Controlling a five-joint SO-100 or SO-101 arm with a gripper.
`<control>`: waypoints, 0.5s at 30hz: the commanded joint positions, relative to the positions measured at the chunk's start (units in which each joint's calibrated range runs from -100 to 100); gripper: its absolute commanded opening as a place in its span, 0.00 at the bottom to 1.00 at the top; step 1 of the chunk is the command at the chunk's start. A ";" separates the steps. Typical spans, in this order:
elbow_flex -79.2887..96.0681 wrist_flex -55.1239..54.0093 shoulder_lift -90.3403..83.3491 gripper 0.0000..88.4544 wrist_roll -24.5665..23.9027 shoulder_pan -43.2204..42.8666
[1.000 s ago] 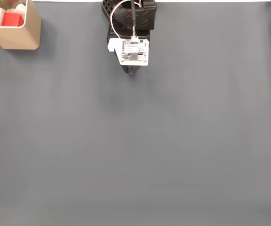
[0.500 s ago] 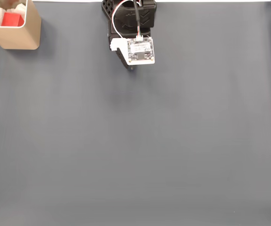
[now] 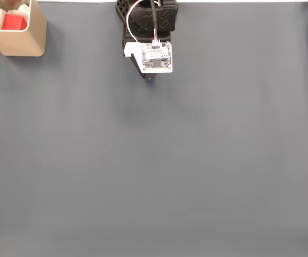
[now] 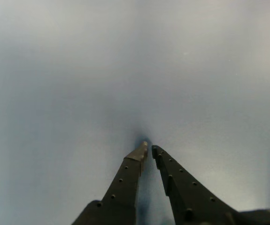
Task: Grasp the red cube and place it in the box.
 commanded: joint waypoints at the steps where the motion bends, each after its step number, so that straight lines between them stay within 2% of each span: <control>1: 0.81 0.96 0.09 0.01 -0.44 0.37; 15: 0.81 0.96 0.09 0.01 -0.49 0.73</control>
